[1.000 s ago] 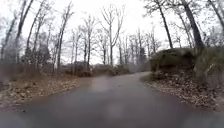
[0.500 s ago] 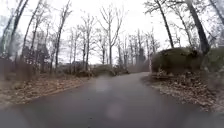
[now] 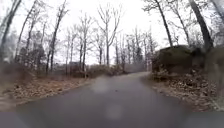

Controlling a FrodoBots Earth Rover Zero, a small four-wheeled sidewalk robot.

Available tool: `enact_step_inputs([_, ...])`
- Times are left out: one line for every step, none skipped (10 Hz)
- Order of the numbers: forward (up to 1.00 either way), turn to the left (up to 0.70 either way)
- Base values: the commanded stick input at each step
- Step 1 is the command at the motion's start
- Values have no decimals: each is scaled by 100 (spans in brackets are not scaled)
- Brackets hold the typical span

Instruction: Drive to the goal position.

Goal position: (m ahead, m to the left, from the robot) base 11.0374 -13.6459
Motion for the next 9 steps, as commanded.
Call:
enact_step_inputs([100,0])
enact_step_inputs([100,19])
enact_step_inputs([100,34])
enact_step_inputs([100,40])
enact_step_inputs([100,40])
enact_step_inputs([100,40])
enact_step_inputs([100,25])
enact_step_inputs([100,6])
enact_step_inputs([100,0])
